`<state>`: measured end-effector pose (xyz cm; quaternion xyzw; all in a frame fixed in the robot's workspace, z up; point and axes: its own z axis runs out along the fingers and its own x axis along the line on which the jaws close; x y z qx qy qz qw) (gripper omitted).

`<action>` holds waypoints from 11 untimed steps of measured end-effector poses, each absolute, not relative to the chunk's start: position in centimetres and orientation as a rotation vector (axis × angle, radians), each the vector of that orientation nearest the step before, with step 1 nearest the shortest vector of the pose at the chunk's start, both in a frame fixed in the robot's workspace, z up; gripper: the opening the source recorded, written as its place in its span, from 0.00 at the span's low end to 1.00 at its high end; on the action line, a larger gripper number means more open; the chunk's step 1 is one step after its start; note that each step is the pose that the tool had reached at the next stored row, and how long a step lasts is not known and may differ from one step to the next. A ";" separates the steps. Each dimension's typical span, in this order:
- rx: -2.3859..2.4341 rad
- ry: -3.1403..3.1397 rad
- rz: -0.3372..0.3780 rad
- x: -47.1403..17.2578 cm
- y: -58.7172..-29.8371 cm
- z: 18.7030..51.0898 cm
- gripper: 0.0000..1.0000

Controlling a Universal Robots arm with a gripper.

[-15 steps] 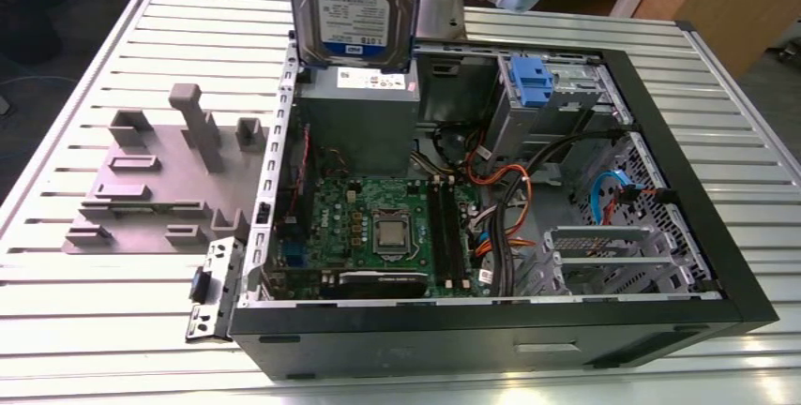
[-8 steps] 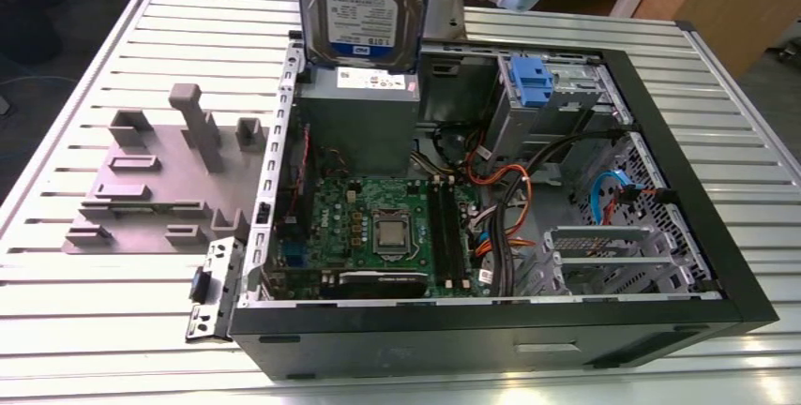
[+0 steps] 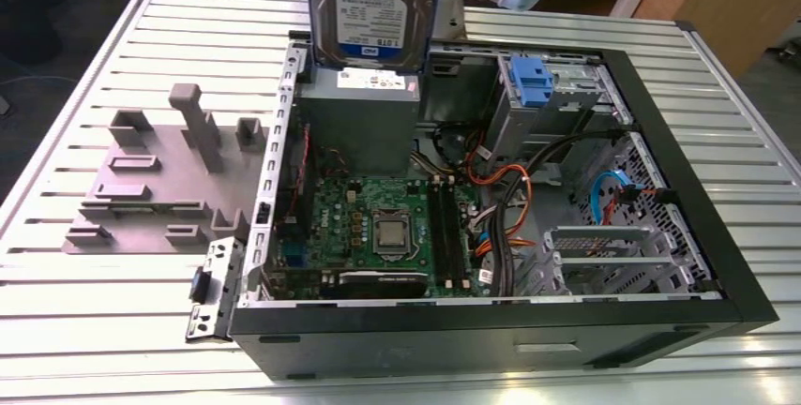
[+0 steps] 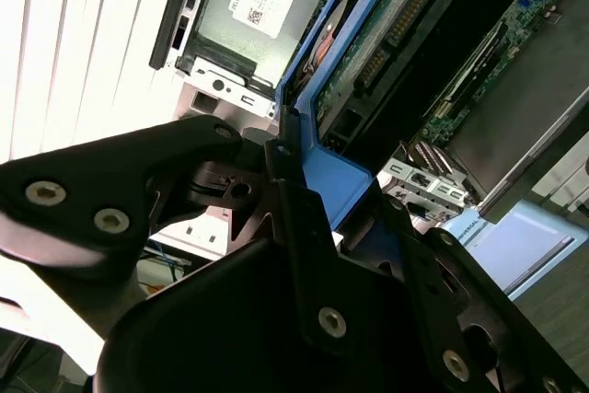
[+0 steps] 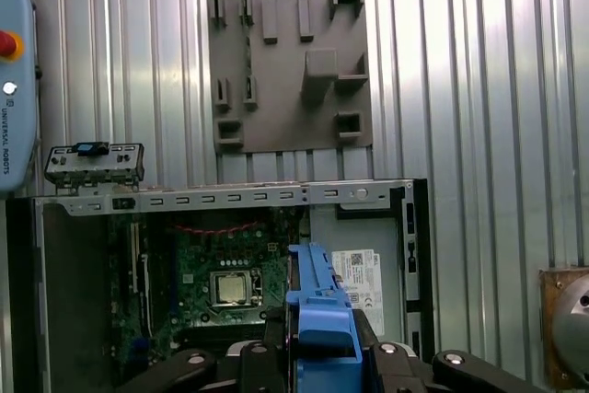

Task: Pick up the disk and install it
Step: 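Pick up the disk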

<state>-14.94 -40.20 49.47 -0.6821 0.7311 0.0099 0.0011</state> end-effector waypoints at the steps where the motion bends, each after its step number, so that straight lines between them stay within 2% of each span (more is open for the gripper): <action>1: -2.140 2.296 0.031 -14.8 -40.2 49.5 0.37; 11: -2.129 2.307 0.031 -13.8 -40.3 49.5 0.37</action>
